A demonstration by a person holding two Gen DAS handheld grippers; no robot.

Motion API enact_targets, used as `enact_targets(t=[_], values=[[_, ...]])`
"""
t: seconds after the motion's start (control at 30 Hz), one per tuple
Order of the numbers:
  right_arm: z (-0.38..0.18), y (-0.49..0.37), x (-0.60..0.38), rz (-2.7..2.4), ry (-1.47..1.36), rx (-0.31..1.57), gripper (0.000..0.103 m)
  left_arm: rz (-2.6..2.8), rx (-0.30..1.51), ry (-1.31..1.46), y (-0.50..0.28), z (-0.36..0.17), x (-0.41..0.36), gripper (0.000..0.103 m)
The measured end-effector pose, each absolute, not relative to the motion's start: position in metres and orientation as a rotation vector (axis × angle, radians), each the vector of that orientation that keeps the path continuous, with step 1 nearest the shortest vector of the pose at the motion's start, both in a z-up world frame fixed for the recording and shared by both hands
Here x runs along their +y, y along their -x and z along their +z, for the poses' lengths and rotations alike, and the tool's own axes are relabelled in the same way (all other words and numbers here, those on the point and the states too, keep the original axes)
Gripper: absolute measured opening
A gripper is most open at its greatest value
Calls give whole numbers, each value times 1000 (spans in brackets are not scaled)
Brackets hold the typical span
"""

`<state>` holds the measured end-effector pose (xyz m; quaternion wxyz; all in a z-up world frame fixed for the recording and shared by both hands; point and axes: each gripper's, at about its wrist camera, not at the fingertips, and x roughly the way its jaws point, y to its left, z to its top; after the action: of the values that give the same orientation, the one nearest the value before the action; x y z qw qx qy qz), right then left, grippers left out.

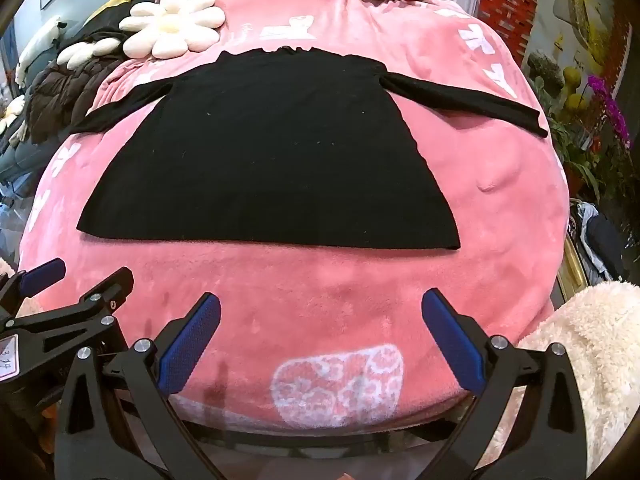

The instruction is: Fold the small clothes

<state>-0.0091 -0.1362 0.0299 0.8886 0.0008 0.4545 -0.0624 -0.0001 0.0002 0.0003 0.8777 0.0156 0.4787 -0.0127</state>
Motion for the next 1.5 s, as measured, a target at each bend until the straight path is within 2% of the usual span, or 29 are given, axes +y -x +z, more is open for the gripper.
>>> enact_targets(t=[1.5], values=[[27, 8, -134, -137, 5, 965, 98, -28, 996, -39, -1, 1, -5, 86]])
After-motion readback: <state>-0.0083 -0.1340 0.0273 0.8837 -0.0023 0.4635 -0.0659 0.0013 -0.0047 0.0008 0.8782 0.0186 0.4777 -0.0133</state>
